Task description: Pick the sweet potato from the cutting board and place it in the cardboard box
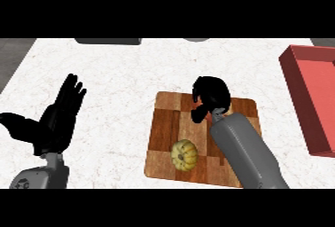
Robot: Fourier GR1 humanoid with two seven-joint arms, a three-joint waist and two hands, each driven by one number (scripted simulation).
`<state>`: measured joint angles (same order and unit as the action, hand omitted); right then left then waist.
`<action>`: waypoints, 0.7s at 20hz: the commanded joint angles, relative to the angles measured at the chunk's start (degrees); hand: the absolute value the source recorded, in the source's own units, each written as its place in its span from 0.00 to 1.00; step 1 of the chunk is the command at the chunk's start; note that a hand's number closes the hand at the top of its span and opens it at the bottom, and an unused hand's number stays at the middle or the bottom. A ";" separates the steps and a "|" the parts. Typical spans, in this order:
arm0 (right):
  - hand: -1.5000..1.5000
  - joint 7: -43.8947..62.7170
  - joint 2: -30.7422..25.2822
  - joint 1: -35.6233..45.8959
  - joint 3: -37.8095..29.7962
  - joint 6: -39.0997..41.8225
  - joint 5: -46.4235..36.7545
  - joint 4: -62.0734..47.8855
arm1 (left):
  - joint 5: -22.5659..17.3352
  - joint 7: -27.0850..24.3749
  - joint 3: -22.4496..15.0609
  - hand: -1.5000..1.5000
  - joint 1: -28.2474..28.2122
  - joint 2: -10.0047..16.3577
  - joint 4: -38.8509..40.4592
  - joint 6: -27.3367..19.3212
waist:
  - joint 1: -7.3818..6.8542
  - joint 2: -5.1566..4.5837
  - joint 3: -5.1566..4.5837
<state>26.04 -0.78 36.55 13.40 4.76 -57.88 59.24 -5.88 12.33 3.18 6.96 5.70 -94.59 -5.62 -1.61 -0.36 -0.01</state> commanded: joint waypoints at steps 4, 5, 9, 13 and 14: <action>1.00 1.68 0.34 9.25 1.05 -4.57 -3.99 -5.06 | -2.38 -3.29 3.32 0.50 -3.63 2.39 0.13 3.26 | 0.75 0.25 -0.01; 1.00 6.09 0.76 10.39 4.39 -3.96 -4.10 -1.26 | -0.38 0.01 2.01 0.50 1.04 1.19 1.28 0.23 | 1.03 0.33 0.00; 1.00 7.60 0.69 10.82 3.68 1.34 -5.28 6.13 | -2.14 0.64 2.14 0.50 -5.41 2.23 -4.27 2.87 | 1.19 0.56 0.01; 1.00 16.55 0.77 13.44 0.52 -6.10 -4.63 13.23 | -1.07 1.09 1.90 0.50 -3.80 1.43 -4.37 0.82 | 1.29 0.91 0.05; 1.00 19.52 0.77 11.80 1.89 -7.31 -5.60 14.27 | -1.22 1.19 2.11 0.50 -0.51 1.13 -1.54 0.56 | 1.85 0.66 0.02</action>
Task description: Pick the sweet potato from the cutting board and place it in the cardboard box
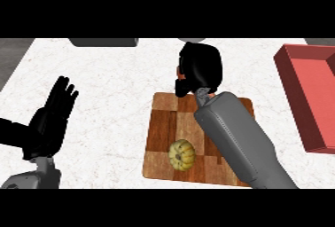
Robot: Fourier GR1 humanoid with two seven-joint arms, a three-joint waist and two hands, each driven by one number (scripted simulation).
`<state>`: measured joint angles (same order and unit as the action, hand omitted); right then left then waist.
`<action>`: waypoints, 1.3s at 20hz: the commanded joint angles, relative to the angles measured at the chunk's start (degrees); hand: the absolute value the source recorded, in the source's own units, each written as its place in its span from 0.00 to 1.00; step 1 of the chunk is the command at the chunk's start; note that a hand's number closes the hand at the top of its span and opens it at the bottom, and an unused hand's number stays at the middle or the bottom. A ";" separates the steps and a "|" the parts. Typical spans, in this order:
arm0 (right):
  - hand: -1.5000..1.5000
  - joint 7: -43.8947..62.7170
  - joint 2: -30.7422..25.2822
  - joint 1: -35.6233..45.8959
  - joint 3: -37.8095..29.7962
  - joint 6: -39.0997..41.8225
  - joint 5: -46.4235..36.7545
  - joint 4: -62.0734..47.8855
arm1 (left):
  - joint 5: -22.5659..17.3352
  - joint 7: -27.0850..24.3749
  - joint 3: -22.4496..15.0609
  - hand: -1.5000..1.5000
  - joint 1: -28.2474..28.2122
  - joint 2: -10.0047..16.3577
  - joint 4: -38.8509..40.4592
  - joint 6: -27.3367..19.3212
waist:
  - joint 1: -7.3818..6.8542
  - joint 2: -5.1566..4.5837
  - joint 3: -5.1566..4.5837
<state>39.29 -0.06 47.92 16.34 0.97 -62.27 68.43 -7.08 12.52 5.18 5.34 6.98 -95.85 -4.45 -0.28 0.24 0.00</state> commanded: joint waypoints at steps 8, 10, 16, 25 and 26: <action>1.00 11.58 -6.78 2.25 -9.17 -3.47 -7.41 9.57 | 0.89 -0.55 -0.43 0.50 0.92 -1.27 1.48 -1.10 | 0.52 -0.14 0.00; 1.00 12.40 -7.96 3.03 -11.99 -3.65 -7.13 9.23 | 0.95 1.38 -0.60 0.50 0.83 -0.40 0.14 -0.71 | 0.23 -0.18 0.00; 1.00 8.29 -13.21 1.79 -18.77 -2.05 -2.82 6.54 | 1.17 0.53 -0.58 0.50 0.05 -1.55 -0.45 -1.59 | -0.05 -0.24 0.00; 1.00 -0.62 -23.18 -2.24 -23.70 -8.16 -4.79 -1.87 | -0.51 -0.66 2.33 0.50 4.95 0.46 5.13 0.28 | 0.02 -0.43 0.00; 1.00 -3.30 -25.56 -0.90 -25.88 -8.92 -3.59 -6.25 | 1.62 -3.84 -0.79 0.50 0.99 -2.25 3.80 -0.38 | -0.34 -0.50 0.01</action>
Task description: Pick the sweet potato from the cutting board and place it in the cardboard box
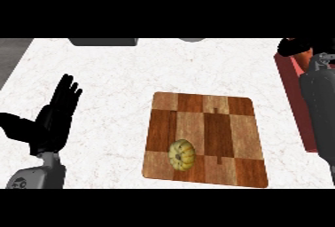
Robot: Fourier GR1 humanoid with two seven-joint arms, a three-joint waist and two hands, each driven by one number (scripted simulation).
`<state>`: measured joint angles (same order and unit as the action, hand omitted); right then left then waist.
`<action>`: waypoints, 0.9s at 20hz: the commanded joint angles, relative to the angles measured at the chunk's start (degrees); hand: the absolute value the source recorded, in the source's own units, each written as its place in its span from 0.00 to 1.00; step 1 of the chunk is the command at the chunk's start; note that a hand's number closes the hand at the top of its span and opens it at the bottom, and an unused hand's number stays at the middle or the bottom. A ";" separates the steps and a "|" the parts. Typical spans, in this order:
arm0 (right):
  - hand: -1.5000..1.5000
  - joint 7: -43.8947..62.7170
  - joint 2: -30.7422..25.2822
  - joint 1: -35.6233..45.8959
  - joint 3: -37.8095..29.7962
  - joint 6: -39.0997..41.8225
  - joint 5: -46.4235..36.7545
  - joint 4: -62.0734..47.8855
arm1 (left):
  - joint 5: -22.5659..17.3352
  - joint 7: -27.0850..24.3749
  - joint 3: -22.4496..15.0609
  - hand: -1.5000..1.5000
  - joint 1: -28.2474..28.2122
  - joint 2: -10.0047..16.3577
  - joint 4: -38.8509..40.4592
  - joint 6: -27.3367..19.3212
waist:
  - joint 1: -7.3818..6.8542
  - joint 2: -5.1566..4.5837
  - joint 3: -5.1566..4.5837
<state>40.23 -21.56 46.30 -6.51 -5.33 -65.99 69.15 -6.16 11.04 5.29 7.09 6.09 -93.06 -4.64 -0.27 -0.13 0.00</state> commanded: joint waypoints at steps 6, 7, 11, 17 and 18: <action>1.00 -14.12 -7.77 -2.38 -6.22 -9.92 1.50 -18.88 | 1.30 1.66 -1.25 0.50 1.03 -0.70 -0.89 -1.08 | -0.45 -0.22 0.04; 1.00 -14.54 -9.58 0.94 -6.36 -6.18 1.84 -20.87 | 1.58 0.70 -2.56 0.50 -1.77 -2.06 -2.77 -1.19 | -0.59 -0.10 0.02; 1.00 -15.23 -11.80 -0.59 -3.44 1.31 -1.26 -28.49 | 1.39 2.02 -2.73 0.50 -1.95 -1.23 -4.44 -0.58 | -1.60 -0.34 0.05; 0.00 -19.19 -13.50 2.27 -7.95 4.10 2.11 -42.82 | 0.17 2.80 -0.84 0.50 1.09 0.22 -2.32 0.22 | -1.87 -0.75 0.12; 0.00 -22.11 -14.20 1.50 -8.83 1.76 3.06 -42.70 | 0.10 0.62 0.09 0.50 2.56 -0.25 1.51 -0.02 | -1.01 -0.53 0.07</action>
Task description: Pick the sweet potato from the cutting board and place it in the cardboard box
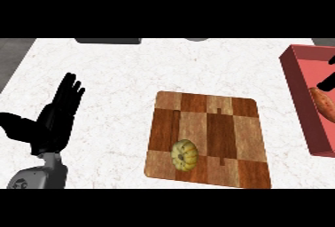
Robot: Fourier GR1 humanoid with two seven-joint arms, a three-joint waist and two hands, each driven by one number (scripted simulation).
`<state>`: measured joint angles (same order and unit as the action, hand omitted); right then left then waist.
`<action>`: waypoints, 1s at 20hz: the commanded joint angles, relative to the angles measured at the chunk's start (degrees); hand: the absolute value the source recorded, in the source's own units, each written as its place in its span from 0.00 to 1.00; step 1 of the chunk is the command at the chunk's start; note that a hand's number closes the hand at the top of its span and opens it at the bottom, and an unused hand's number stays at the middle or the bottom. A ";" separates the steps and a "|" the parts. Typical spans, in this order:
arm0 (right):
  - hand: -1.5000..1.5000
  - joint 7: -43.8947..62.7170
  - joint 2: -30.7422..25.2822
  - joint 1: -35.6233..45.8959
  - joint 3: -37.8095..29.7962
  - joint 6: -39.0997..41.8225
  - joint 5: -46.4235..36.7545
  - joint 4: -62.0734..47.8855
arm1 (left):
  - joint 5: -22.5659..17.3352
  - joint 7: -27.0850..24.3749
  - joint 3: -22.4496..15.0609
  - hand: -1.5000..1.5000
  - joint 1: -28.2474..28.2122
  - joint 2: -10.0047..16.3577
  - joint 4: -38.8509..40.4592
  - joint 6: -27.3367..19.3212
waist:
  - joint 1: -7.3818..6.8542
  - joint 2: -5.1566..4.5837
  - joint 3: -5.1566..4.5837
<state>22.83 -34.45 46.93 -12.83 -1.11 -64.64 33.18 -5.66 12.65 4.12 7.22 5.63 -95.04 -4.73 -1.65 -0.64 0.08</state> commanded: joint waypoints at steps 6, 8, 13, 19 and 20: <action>0.00 -13.94 -1.71 1.03 -7.38 -19.94 5.58 -3.11 | -0.29 2.58 -0.38 0.50 0.61 -0.15 -1.88 -0.43 | -0.07 -0.05 0.15; 0.00 -18.36 -0.14 0.62 -9.26 -26.02 8.03 -0.92 | -1.08 -0.17 0.89 0.50 -0.28 0.19 0.10 0.63 | 0.14 -0.12 0.14; 0.00 -23.33 0.33 4.74 -16.57 -24.14 18.56 -0.32 | -0.99 0.09 0.12 0.50 -1.59 -0.01 -1.13 1.04 | 0.40 0.35 0.04; 0.00 -27.99 3.18 4.93 -27.95 -21.58 34.29 2.49 | -0.41 -0.09 1.30 0.50 0.55 0.45 0.28 -0.06 | 1.71 0.53 0.04; 0.00 -30.82 1.39 2.50 -30.47 -19.69 37.36 3.34 | -0.52 0.38 1.02 0.50 -2.53 0.94 -1.78 0.72 | 1.78 0.75 0.07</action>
<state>-3.57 -33.20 50.55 -37.05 -22.63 -35.76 34.88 -6.39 13.01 5.21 5.90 6.27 -96.05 -4.26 -0.32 -0.06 0.13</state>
